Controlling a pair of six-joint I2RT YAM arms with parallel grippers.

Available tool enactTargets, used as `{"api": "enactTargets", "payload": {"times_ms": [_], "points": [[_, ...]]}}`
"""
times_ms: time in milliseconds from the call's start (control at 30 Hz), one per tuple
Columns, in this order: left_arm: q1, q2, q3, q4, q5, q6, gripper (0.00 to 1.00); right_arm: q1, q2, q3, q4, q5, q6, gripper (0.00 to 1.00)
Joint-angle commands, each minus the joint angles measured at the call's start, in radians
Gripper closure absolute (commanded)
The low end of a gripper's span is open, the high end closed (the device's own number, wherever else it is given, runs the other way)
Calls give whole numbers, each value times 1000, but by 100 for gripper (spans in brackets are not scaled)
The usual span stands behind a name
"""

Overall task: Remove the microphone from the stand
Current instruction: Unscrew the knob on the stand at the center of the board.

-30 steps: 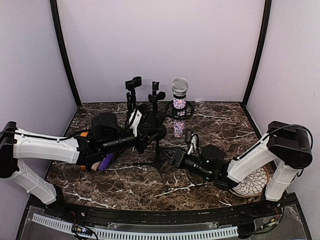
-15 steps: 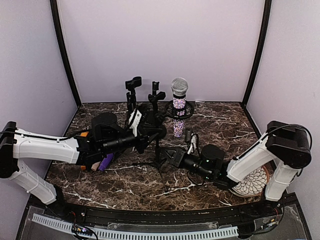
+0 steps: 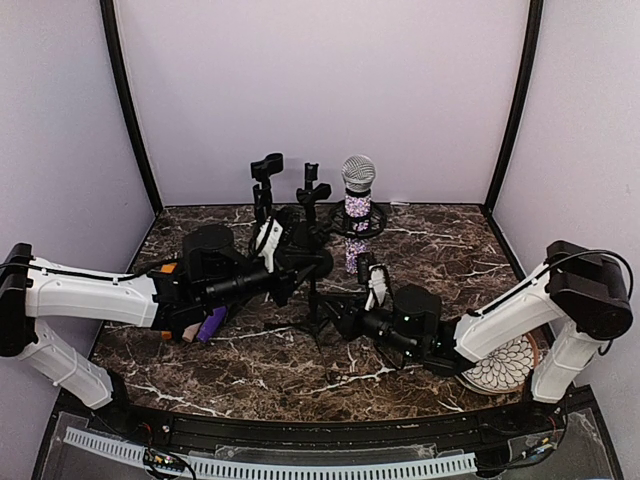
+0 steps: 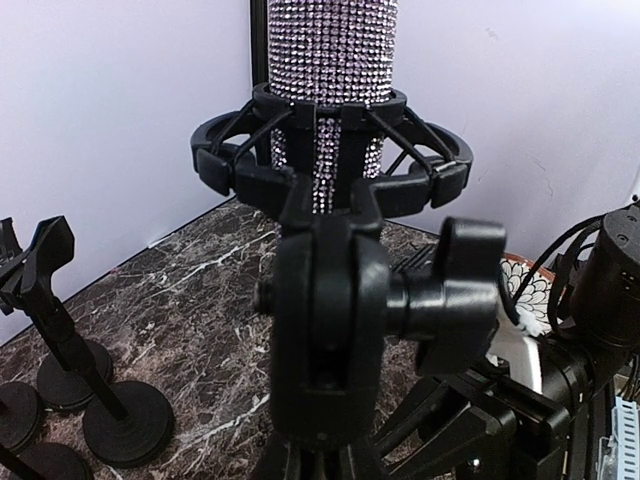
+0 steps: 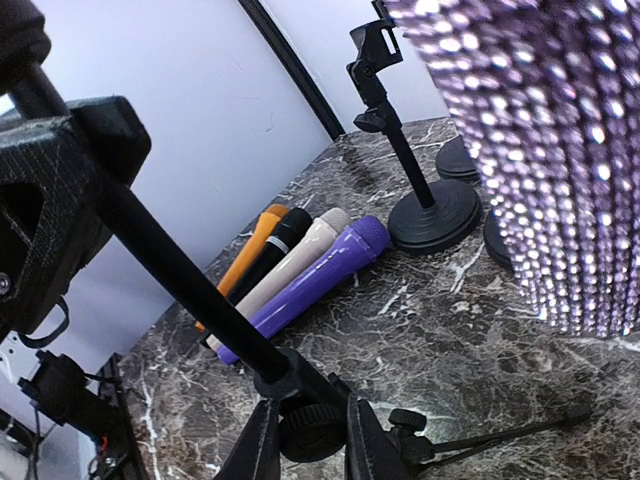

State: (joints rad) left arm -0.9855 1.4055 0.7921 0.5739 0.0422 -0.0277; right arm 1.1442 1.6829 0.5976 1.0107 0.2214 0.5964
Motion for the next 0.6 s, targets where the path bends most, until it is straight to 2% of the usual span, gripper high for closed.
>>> {"api": "enactTargets", "payload": {"times_ms": [0, 267, 567], "points": [[-17, 28, -28, -149, 42, -23, 100, 52, -38, 89, -148, 120, -262, 92], [-16, 33, -27, -147, 42, -22, 100, 117, -28, 145, -272, 308, -530, 93], [-16, 39, -28, -148, 42, -23, 100, 160, 11, 184, -285, 437, -761, 93]]}}
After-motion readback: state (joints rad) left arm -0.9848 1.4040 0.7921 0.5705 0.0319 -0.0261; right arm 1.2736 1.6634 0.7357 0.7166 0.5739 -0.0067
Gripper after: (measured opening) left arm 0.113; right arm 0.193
